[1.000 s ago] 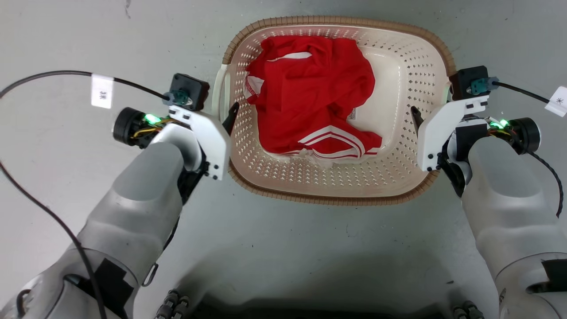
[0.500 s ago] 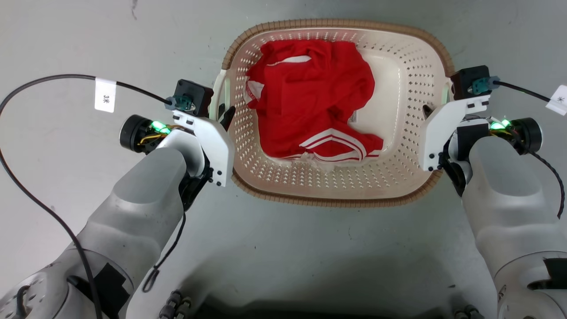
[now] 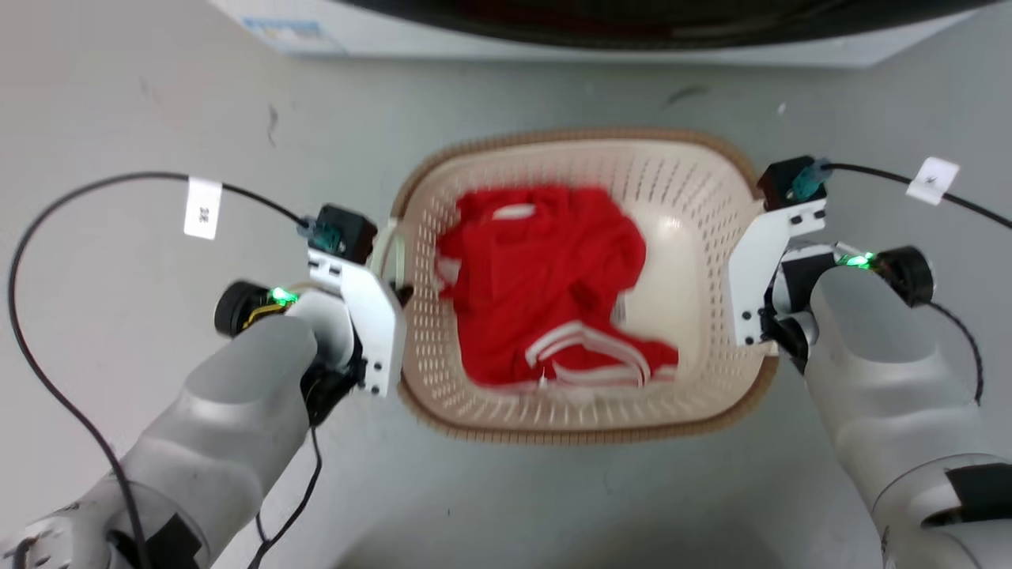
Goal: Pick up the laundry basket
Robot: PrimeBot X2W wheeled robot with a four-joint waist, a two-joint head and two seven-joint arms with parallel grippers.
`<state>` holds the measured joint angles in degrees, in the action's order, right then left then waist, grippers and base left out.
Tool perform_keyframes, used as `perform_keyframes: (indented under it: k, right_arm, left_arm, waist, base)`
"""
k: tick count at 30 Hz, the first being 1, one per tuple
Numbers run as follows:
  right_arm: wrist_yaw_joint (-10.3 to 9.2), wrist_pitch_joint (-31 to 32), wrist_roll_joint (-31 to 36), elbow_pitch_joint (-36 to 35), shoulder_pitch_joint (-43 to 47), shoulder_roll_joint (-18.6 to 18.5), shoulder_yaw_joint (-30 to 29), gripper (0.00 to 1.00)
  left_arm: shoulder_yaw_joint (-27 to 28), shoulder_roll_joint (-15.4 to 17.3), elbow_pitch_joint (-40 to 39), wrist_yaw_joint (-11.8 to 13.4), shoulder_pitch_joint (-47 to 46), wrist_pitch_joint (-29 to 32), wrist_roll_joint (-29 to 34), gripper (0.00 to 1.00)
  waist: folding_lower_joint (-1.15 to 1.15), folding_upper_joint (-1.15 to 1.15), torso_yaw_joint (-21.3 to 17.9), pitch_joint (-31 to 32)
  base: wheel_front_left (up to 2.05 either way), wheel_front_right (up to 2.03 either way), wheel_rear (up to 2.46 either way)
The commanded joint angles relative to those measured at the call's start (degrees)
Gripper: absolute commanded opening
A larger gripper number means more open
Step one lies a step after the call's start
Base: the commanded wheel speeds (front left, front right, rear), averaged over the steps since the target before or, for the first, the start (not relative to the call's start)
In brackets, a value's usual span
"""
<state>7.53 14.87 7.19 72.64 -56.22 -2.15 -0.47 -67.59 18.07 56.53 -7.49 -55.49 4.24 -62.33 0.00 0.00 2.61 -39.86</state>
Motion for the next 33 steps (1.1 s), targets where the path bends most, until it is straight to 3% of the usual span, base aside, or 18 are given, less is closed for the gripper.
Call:
perform_keyframes:
  k: [1,9,14,24,33]
  right_arm:
    - [-0.09,1.5,-1.8,0.3,0.9,-1.3,2.1,0.00]
    - [-0.05,10.8,-8.8,-0.2,3.4,-1.5,13.6,0.00]
    - [-0.03,15.2,-12.9,-1.6,5.3,-1.5,18.4,0.00]
    - [0.03,19.0,-19.5,-3.8,11.0,-1.7,23.9,0.00]
    - [0.04,18.8,-22.7,-4.2,14.8,-1.9,26.0,0.00]
  left_arm:
    - [-1.3,2.5,-0.2,0.1,1.1,1.9,-0.6,0.00]
    - [-4.4,6.3,-4.1,0.1,4.0,11.4,-5.2,0.00]
    - [-5.0,7.6,-5.4,0.1,5.3,14.0,-6.8,0.00]
    - [-5.5,11.1,-7.6,0.1,7.4,19.1,-9.3,0.00]
    - [-5.6,12.7,-7.0,0.1,8.1,21.4,-10.0,0.00]
  waist:
    - [0.00,0.00,-1.1,5.8]
    - [0.00,0.00,-2.7,16.3]
    - [0.00,0.00,-3.5,21.0]
    - [0.00,0.00,-4.7,30.3]
    - [0.00,0.00,-4.7,34.8]
  base:
    - [0.00,0.00,0.00]
    - [0.00,0.00,0.00]
    - [0.00,0.00,0.00]
    - [0.00,0.00,0.00]
    - [0.00,0.00,0.00]
